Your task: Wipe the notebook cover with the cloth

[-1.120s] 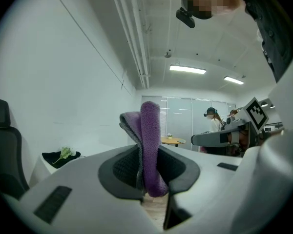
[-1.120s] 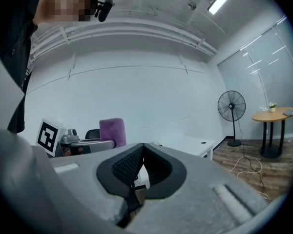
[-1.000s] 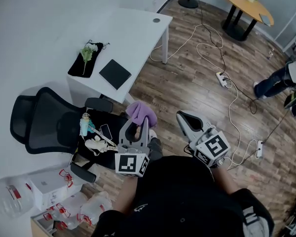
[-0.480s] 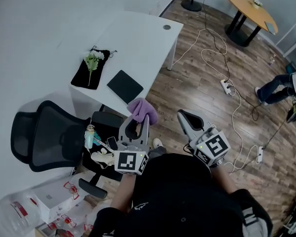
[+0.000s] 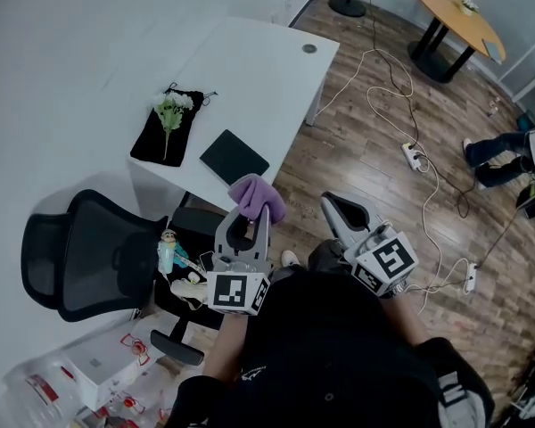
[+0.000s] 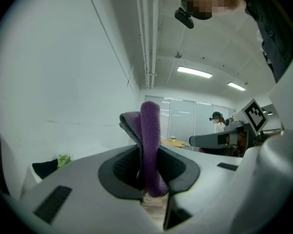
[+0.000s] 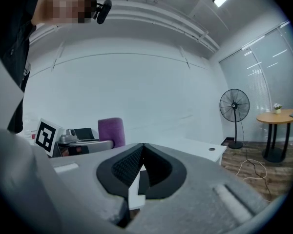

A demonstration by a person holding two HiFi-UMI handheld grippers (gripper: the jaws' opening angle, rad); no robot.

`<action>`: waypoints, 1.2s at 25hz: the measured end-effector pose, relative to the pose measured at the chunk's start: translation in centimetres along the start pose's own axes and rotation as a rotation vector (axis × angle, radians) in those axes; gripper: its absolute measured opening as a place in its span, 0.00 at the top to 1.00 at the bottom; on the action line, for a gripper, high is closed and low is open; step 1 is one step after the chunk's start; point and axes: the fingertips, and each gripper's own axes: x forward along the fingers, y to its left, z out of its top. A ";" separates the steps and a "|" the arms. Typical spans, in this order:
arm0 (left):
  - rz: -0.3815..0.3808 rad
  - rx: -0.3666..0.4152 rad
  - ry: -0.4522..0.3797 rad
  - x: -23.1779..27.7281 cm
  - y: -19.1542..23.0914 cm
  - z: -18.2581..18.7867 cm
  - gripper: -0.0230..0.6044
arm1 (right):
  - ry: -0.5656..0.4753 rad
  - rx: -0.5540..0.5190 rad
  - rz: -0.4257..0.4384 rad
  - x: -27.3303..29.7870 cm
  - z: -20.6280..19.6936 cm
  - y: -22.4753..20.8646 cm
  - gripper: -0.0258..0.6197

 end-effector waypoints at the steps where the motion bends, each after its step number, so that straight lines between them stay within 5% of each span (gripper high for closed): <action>1: 0.007 -0.004 -0.002 0.0 0.4 0.1 0.83 | 0.004 0.000 0.005 0.4 0.0 0.0 0.95; 18: 0.237 -0.016 0.009 4.2 7.7 0.5 0.83 | 0.031 -0.011 0.227 10.9 2.1 -3.8 0.95; 30: 0.440 -0.010 0.039 10.2 11.1 1.5 0.83 | 0.084 -0.001 0.472 19.9 4.4 -8.2 0.95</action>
